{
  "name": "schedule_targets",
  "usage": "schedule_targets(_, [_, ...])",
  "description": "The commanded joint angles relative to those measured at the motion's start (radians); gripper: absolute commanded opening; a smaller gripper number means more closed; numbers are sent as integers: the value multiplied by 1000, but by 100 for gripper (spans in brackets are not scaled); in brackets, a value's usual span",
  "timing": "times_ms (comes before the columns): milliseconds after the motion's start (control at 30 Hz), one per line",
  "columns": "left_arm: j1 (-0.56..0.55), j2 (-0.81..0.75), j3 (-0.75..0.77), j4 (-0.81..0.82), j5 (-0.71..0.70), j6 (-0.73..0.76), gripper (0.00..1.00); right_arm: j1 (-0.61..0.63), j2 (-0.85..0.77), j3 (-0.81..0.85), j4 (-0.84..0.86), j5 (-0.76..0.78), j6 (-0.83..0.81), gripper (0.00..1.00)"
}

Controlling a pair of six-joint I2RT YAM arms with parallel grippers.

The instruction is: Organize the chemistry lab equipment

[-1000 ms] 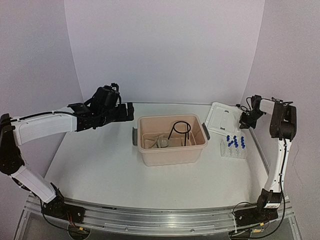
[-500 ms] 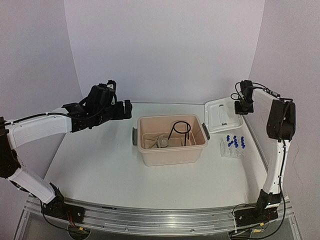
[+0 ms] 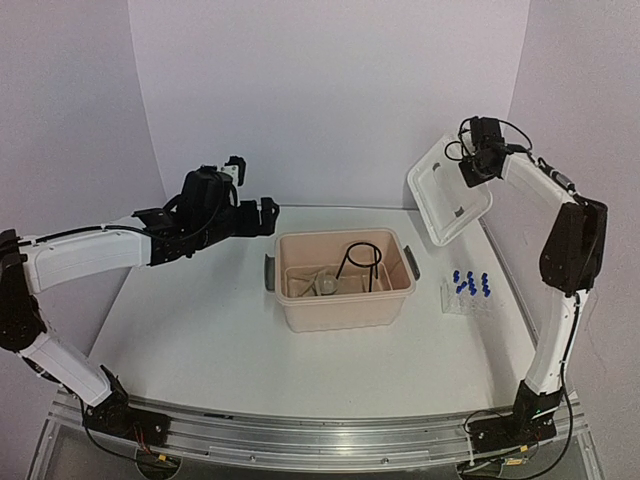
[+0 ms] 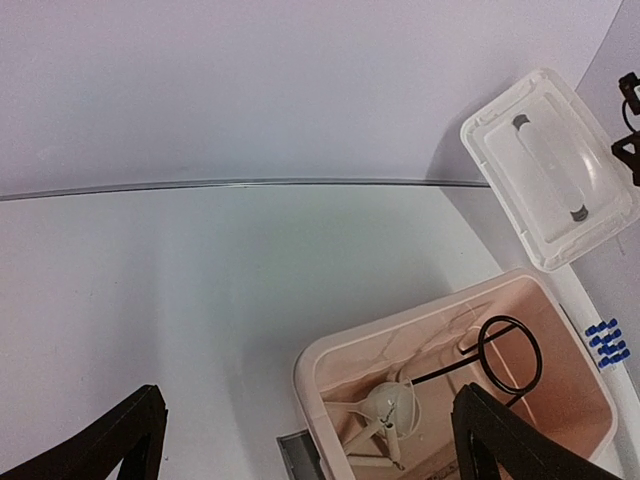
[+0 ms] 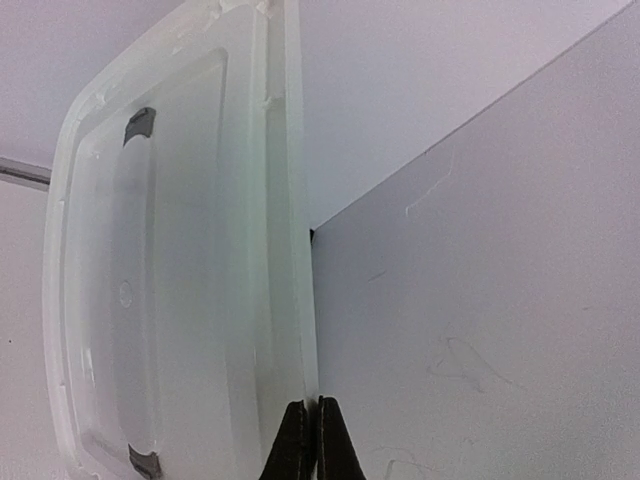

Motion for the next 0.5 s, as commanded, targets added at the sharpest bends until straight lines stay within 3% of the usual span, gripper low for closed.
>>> schedule_targets(0, [4, 39, 75, 63, 63, 2, 100, 59, -101, -11, 204, 84, -206, 0])
schedule_targets(233, [5, 99, 206, 62, 272, 219, 100, 121, -156, 70, 238, 41, -302, 0])
schedule_targets(467, [12, 144, 353, 16, 374, 362, 100, 177, -330, -60, 241, -121, -259, 0])
